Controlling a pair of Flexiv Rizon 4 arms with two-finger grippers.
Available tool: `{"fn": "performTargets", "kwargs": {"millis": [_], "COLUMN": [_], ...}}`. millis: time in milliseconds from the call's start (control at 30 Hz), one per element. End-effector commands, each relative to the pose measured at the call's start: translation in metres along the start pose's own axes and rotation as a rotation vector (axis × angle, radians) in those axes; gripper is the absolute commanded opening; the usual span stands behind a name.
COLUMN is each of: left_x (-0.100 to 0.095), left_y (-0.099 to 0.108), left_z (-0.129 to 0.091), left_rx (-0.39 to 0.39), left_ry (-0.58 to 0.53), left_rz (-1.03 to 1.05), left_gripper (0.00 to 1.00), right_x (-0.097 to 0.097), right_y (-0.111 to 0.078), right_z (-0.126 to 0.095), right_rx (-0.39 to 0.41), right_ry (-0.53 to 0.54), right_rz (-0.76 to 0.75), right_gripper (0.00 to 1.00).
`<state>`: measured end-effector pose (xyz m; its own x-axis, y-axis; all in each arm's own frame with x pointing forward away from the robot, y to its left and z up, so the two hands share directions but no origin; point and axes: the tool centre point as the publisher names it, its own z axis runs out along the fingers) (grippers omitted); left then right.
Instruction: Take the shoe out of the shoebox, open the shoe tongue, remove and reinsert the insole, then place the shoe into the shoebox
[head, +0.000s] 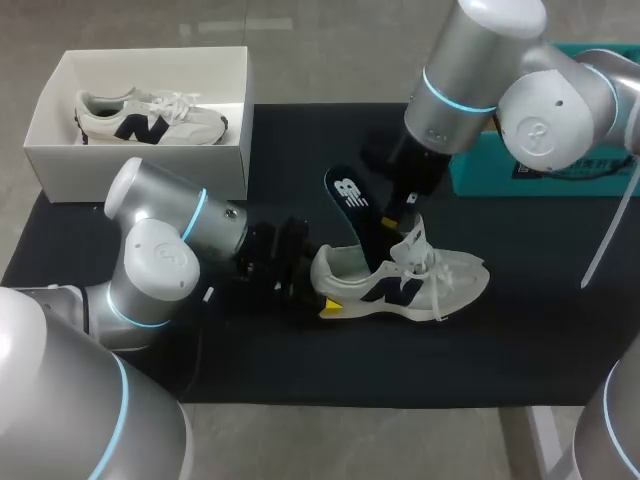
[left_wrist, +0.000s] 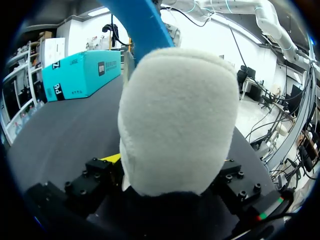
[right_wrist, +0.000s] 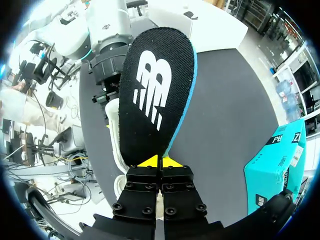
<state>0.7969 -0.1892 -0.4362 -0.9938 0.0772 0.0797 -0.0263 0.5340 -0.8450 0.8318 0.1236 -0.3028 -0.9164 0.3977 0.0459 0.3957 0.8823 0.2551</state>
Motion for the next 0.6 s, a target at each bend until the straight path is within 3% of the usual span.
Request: {"fn": "performTargets", "kwargs": {"millis": [33, 500, 600], "left_x": [0.0, 0.0, 0.0], "left_y": [0.002, 0.002, 0.002], "left_z": [0.002, 0.002, 0.002], "left_rx": [0.001, 0.001, 0.001], "left_ry": [0.002, 0.002, 0.002], "left_rz": [0.001, 0.001, 0.001], "left_gripper": [0.0, 0.0, 0.0], "right_x": [0.003, 0.01, 0.01], "right_y": [0.001, 0.017, 0.017], "right_z": [-0.008, -0.025, -0.025], "right_rx": [-0.041, -0.213, -0.213], "right_ry": [0.003, 0.044, 0.044], "right_rz": [-0.006, -0.036, -0.036], "right_gripper": [0.0, 0.0, 0.0]}}
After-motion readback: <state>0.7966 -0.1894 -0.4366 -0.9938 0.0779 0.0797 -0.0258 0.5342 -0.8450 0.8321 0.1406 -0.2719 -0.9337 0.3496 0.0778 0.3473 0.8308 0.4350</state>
